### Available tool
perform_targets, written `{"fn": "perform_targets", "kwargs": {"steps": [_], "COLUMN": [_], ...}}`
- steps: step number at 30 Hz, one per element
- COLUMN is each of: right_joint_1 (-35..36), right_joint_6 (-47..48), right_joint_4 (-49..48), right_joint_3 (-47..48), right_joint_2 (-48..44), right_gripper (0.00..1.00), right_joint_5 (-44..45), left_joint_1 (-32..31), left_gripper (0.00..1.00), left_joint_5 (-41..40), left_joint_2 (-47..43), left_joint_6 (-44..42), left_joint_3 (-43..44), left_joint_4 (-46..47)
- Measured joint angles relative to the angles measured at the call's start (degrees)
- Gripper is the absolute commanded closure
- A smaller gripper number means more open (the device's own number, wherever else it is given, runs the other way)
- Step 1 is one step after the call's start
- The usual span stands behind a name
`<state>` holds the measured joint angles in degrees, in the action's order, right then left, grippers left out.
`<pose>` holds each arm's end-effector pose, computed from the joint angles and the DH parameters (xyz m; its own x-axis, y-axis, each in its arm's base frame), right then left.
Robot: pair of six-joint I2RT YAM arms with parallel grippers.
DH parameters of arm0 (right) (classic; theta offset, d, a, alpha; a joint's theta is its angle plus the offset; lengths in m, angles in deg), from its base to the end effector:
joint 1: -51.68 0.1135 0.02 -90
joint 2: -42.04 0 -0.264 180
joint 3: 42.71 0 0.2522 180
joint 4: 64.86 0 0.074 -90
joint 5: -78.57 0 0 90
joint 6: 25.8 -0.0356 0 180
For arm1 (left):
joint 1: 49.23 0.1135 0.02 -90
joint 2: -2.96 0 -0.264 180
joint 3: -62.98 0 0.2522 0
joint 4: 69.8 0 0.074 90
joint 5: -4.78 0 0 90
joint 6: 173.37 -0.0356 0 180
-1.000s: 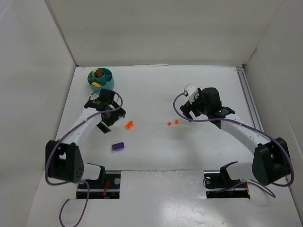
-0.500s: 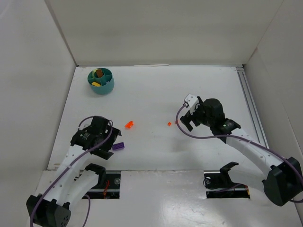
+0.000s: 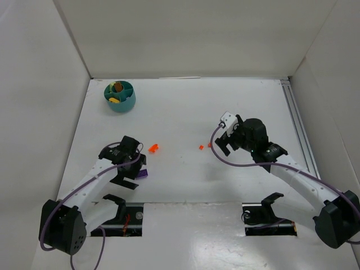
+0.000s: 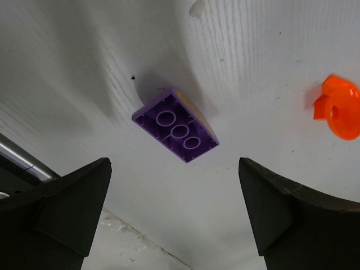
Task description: Sort the legos into containers by color
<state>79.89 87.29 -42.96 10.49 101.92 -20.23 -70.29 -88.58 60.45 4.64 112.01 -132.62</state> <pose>0.2035 0.1154 0.2603 -0.1582 -0.5246 -0.8365 -0.7039 0.6540 -0.2771 0.1526 -0.0565 0.1953 -0.3717 -0.9260 -0.0666 -0.8715 0.3727 -0.3188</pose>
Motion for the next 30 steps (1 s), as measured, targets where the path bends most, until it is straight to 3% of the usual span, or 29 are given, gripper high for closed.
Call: {"fn": "perform_targets", "kwargs": {"steps": [8, 11, 12, 20, 21, 25, 30], "right_joint_1": [-0.17, -0.48, -0.50, -0.83, -0.87, -1.18, -1.18], "right_joint_6": [0.04, 0.04, 0.04, 0.04, 0.04, 0.04, 0.04], "right_joint_4": [0.00, 0.00, 0.00, 0.00, 0.00, 0.00, 0.00], "right_joint_3": [-0.02, -0.02, -0.02, -0.02, -0.02, -0.02, -0.02], "right_joint_2": [-0.02, 0.04, 0.07, 0.09, 0.09, 0.09, 0.11], "right_gripper": [0.00, 0.00, 0.00, 0.00, 0.00, 0.00, 0.00], "right_joint_5": [0.02, -0.02, -0.02, -0.11, -0.13, -0.20, -0.22], "left_joint_1": [0.00, 0.00, 0.00, 0.00, 0.00, 0.00, 0.00], "left_gripper": [0.13, 0.22, 0.33, 0.65, 0.74, 0.92, 0.92], "left_joint_5": [-2.38, -2.75, -2.73, -4.28, -4.46, -5.25, -9.75], "left_joint_2": [6.73, 10.29, 11.47, 11.74, 11.74, 11.61, 11.87], "left_joint_6": [5.57, 6.67, 6.86, 8.57, 8.72, 8.90, 6.99], "left_joint_3": [-1.22, -1.22, -1.18, -1.09, -1.09, -0.87, 5.33], "left_joint_4": [5.92, 7.06, 7.17, 7.72, 7.72, 7.61, 5.62]}}
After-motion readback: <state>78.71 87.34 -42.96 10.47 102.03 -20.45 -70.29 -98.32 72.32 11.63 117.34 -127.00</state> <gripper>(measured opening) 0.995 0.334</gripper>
